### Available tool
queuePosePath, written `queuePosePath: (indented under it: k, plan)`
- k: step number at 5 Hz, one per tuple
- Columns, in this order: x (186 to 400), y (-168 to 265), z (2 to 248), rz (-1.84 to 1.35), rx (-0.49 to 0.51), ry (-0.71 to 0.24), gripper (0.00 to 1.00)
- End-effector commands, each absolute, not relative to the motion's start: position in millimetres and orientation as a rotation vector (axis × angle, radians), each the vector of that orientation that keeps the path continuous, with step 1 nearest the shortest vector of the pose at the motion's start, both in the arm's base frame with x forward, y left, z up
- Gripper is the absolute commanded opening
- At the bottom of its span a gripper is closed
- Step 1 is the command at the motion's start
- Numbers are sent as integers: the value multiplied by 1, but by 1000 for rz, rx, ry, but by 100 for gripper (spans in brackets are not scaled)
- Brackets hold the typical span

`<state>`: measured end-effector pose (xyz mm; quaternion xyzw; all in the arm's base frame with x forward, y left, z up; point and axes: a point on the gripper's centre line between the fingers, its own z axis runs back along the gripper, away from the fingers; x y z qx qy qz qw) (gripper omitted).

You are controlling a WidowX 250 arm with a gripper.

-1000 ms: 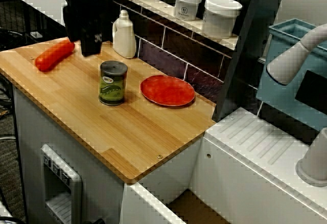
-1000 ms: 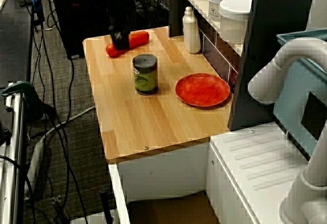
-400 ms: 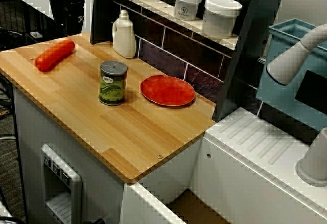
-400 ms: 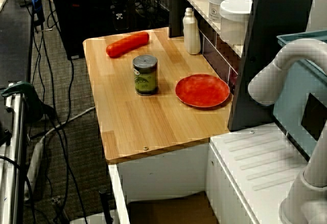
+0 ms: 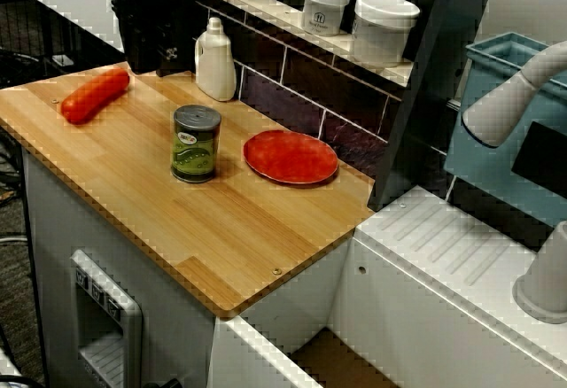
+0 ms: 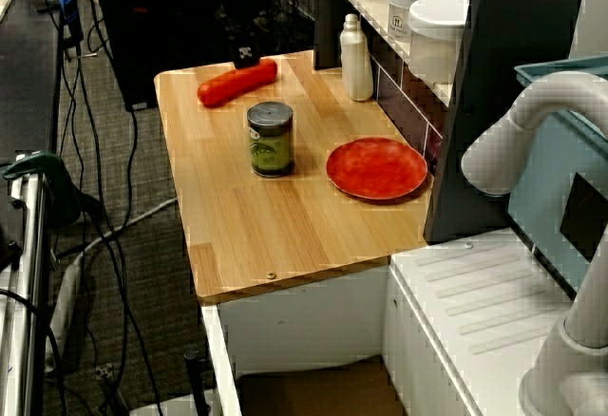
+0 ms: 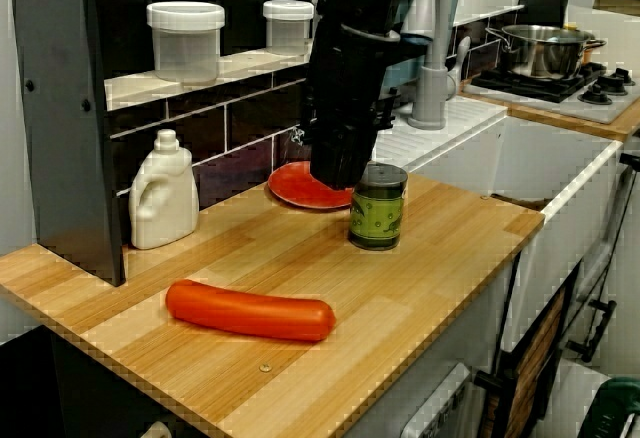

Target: Push into sink

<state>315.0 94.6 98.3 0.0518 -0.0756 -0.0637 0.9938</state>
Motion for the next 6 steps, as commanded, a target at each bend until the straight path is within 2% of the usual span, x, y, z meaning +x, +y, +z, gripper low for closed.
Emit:
queuePosePath:
  k: [1,2,3,4,6]
  plan:
    - [327,101,83,-151,161,-131,0]
    - [329,103,75,-140,156,-129,0]
    - [323,78,57,-125,85,-120,0]
    - [302,28,45,-183,-8,-89,0]
    - [273,-53,48,-201,-198,0,0]
